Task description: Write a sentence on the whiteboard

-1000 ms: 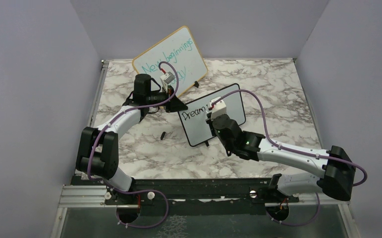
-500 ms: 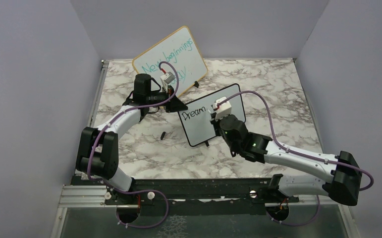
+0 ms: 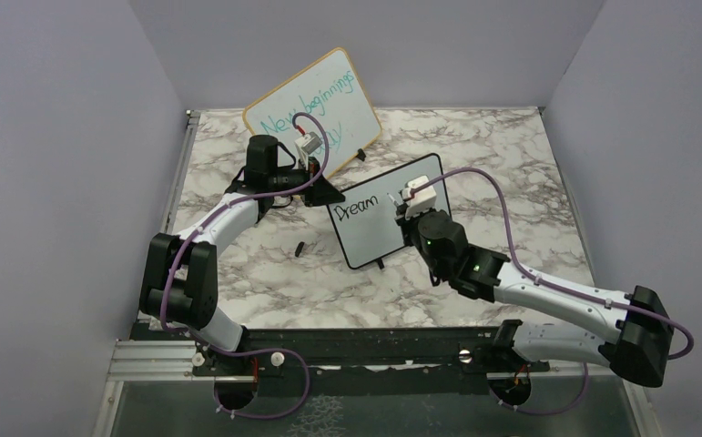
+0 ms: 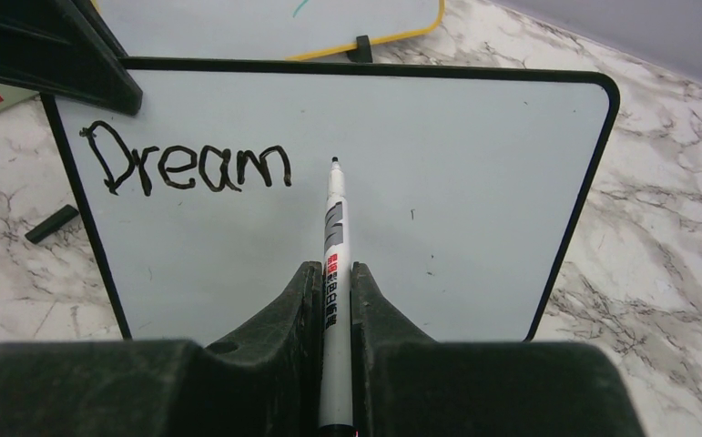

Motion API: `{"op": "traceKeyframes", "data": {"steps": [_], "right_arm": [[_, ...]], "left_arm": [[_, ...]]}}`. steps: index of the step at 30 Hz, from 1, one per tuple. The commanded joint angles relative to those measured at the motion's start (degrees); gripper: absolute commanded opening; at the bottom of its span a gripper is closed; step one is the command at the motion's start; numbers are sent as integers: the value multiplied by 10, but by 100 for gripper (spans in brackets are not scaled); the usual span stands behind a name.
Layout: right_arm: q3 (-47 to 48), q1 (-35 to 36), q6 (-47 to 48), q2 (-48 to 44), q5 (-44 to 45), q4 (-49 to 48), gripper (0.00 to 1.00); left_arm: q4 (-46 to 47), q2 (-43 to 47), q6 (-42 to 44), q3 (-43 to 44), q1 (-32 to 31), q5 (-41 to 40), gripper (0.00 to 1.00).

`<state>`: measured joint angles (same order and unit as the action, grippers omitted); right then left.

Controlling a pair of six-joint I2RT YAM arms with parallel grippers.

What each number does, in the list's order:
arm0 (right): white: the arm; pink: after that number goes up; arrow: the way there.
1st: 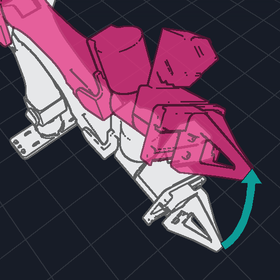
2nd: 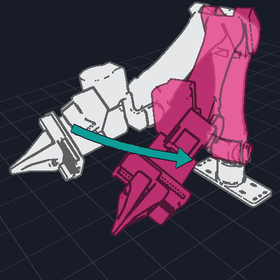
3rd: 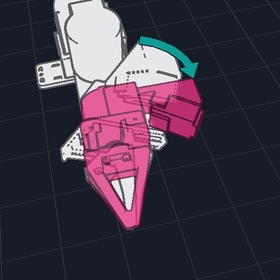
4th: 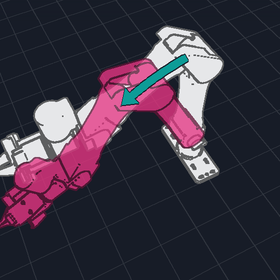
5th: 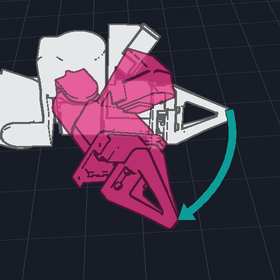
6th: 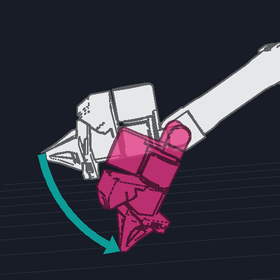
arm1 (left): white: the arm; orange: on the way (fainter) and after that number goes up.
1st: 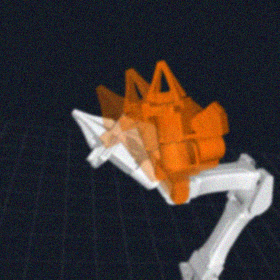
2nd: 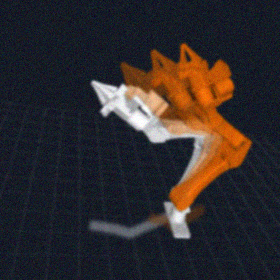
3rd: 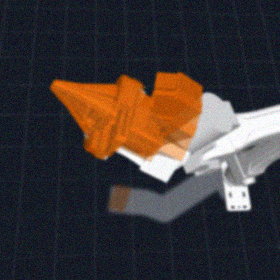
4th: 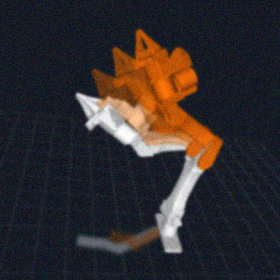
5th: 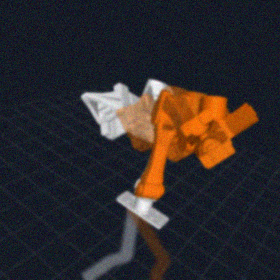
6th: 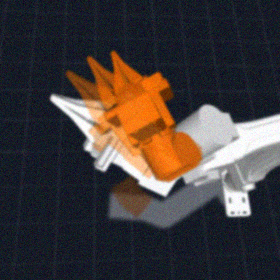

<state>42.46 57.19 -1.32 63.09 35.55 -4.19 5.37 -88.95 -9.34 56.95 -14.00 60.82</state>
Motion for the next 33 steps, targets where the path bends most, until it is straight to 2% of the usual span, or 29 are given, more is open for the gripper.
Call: {"op": "traceKeyframes", "data": {"steps": [1,33], "right_arm": [[-4,-7,8,1,-20,-38,0],[13,-23,8,59,-45,-72,0]], "left_arm": [[-40,-1,17,4,-3,-3,0],[-40,-2,18,5,-3,-1,0]]}}
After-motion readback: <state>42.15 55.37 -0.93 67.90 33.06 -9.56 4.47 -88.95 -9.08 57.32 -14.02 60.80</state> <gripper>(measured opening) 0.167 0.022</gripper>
